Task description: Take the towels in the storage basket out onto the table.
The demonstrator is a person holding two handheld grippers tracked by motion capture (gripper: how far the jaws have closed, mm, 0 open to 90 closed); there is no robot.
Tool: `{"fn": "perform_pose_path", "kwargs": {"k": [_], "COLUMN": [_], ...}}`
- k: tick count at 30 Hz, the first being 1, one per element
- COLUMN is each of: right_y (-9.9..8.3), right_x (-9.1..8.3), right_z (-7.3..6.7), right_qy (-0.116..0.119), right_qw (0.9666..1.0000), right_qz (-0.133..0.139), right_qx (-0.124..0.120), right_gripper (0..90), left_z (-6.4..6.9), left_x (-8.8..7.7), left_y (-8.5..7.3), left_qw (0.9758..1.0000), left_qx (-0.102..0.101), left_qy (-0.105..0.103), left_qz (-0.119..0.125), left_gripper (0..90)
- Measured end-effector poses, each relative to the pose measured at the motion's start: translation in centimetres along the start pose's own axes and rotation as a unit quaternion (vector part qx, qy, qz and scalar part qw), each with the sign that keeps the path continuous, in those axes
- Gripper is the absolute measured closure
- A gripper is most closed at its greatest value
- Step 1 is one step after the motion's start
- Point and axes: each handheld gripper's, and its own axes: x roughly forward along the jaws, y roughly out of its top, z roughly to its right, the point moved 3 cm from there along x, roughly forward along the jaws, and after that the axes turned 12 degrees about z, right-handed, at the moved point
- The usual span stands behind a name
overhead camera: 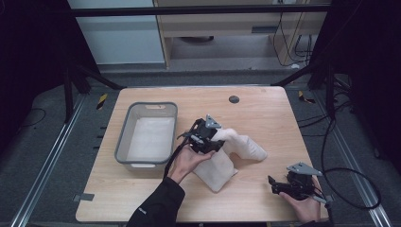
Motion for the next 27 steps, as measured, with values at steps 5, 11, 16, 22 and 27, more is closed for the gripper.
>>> {"fn": "perform_pose_path", "kwargs": {"k": [5, 11, 16, 22, 27], "right_y": [0.0, 0.0, 0.0, 0.0, 0.0], "right_x": [0.0, 0.0, 0.1, 0.0, 0.0], "right_z": [0.0, 0.0, 0.0, 0.0, 0.0], "right_qy": [0.001, 0.0, 0.001, 0.001, 0.001], "right_qw": [1.0, 1.0, 1.0, 1.0, 1.0], "right_qz": [-0.002, 0.0, -0.002, -0.002, -0.005], "right_qx": [0.001, -0.002, 0.006, 0.007, 0.008], "right_gripper": [8.2, 8.0, 7.3, 7.1, 6.9], "left_z": [-0.1, 0.0, 0.1, 0.0, -0.1], "left_x": [0.2, 0.5, 0.5, 0.5, 0.3], "left_y": [-0.4, -0.6, -0.8, -1.3, -1.7], "left_qw": [0.9999, 1.0, 0.9999, 0.9998, 0.9997], "left_qx": [-0.009, -0.004, -0.005, -0.006, -0.006], "left_qy": [-0.006, -0.008, -0.012, -0.018, -0.02], "left_qz": [0.0, -0.001, 0.004, 0.005, 0.007], "left_gripper": [62.6, 59.5, 52.6, 48.2, 42.3]}}
